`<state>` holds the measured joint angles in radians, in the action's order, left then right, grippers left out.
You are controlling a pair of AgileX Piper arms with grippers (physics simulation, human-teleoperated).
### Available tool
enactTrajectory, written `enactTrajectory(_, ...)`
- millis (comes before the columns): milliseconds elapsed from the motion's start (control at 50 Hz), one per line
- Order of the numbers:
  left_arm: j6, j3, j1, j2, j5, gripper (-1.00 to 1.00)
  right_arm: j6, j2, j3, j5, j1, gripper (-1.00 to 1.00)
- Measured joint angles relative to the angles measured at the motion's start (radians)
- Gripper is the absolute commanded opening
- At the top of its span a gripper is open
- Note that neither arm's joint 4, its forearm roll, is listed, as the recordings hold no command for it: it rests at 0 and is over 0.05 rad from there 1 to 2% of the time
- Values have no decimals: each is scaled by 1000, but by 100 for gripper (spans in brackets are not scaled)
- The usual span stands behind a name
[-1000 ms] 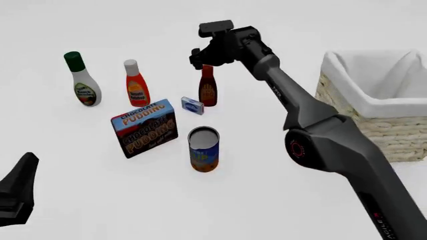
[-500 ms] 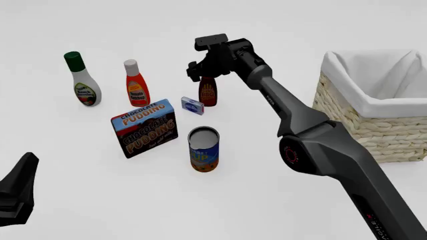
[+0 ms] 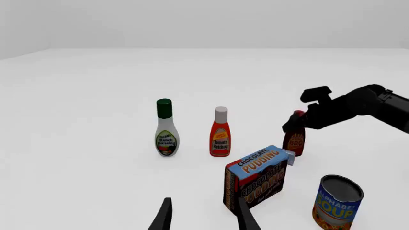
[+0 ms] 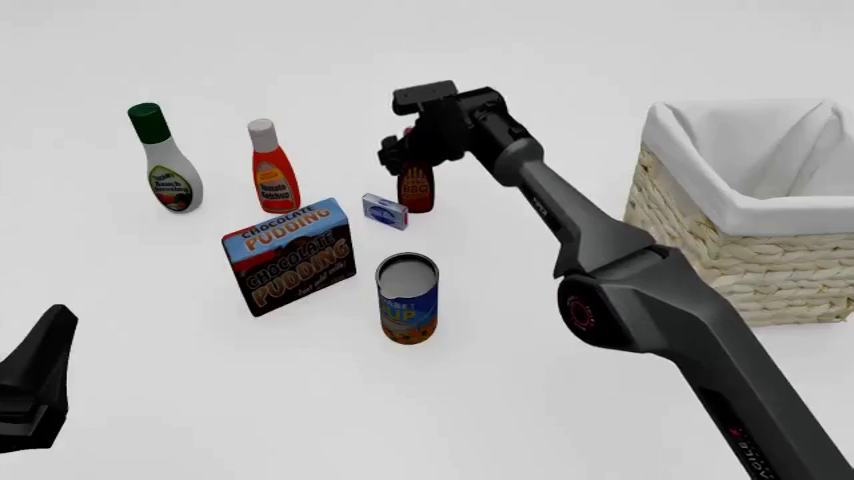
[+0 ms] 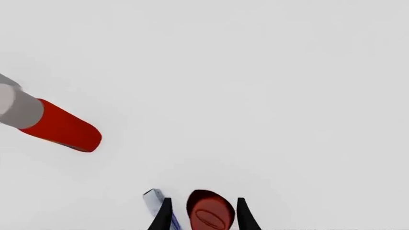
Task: Pick the bbq sauce and place it in the basket.
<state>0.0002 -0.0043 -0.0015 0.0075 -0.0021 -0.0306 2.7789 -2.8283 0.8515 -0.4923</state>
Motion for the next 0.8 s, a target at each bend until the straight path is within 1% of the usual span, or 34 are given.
enactTrajectory(200,0,0,0,0,0,100,6,10,0,6,3,100)
enactTrajectory(220,0,0,0,0,0,100,7,11,0,6,4,-100)
enactTrajectory(460,0,0,0,0,0,100,28,10,-4,8,10,-100)
enactTrajectory(800,0,0,0,0,0,100,41,9,-2,11,12,-100)
